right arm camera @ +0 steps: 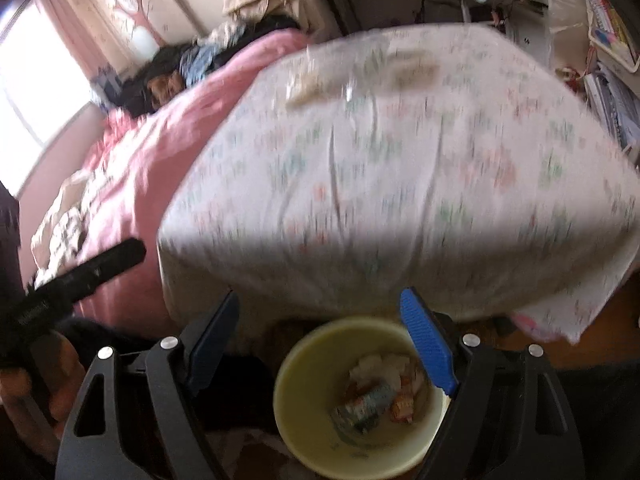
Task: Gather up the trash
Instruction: 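Move both tools to the table toward the crumpled tissue and plastic bottle, then grasp the crumpled tissue with the left tool while the right tool grasps the plastic bottle, then carry tissue and bottle over the wastebasket and open both tools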
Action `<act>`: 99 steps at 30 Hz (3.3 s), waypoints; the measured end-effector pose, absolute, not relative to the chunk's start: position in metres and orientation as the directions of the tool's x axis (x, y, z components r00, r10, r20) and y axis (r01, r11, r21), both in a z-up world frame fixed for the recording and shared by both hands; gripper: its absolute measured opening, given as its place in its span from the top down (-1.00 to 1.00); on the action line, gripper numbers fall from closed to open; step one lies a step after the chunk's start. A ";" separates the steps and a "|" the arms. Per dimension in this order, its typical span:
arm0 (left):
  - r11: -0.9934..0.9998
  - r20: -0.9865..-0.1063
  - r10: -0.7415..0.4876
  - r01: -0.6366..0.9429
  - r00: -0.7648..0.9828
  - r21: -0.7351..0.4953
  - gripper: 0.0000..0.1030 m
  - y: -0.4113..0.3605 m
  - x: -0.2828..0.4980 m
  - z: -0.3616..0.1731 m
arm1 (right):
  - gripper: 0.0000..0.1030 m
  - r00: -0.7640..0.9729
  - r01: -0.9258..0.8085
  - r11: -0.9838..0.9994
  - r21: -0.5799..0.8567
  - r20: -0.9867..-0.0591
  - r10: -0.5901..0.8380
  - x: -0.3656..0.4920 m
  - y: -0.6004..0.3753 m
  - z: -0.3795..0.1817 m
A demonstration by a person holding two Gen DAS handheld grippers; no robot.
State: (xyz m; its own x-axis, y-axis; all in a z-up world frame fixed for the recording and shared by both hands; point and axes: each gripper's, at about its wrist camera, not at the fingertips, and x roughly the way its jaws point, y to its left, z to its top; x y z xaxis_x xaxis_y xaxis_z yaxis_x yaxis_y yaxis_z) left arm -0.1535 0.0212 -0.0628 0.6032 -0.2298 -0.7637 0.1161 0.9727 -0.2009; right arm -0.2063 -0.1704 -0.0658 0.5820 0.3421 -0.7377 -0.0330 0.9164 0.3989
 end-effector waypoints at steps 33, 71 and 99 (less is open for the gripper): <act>0.927 -0.801 -0.131 0.359 0.584 0.110 0.05 -0.091 0.131 -0.094 | -0.55 0.559 0.054 0.815 0.577 -0.694 0.454 0.041 -0.217 -0.068; 0.957 -0.868 -0.106 0.288 0.485 0.044 -0.40 -0.041 0.066 -0.087 | -0.55 0.522 0.028 0.808 0.589 -0.698 0.491 0.014 -0.206 -0.062; 0.952 -0.741 -0.305 0.191 0.598 -0.238 0.39 0.003 0.035 -0.035 | -0.27 0.592 0.000 0.506 0.863 -0.408 0.695 -0.058 -0.243 -0.056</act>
State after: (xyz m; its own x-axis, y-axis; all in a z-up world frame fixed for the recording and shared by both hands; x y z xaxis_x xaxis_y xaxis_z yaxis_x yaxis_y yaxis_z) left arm 0.0351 0.0033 -0.0352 0.5980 -0.3053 -0.7411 0.1909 0.9522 -0.2383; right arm -0.0577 -0.2434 -0.0559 0.5917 0.6955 -0.4077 0.0002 0.5056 0.8628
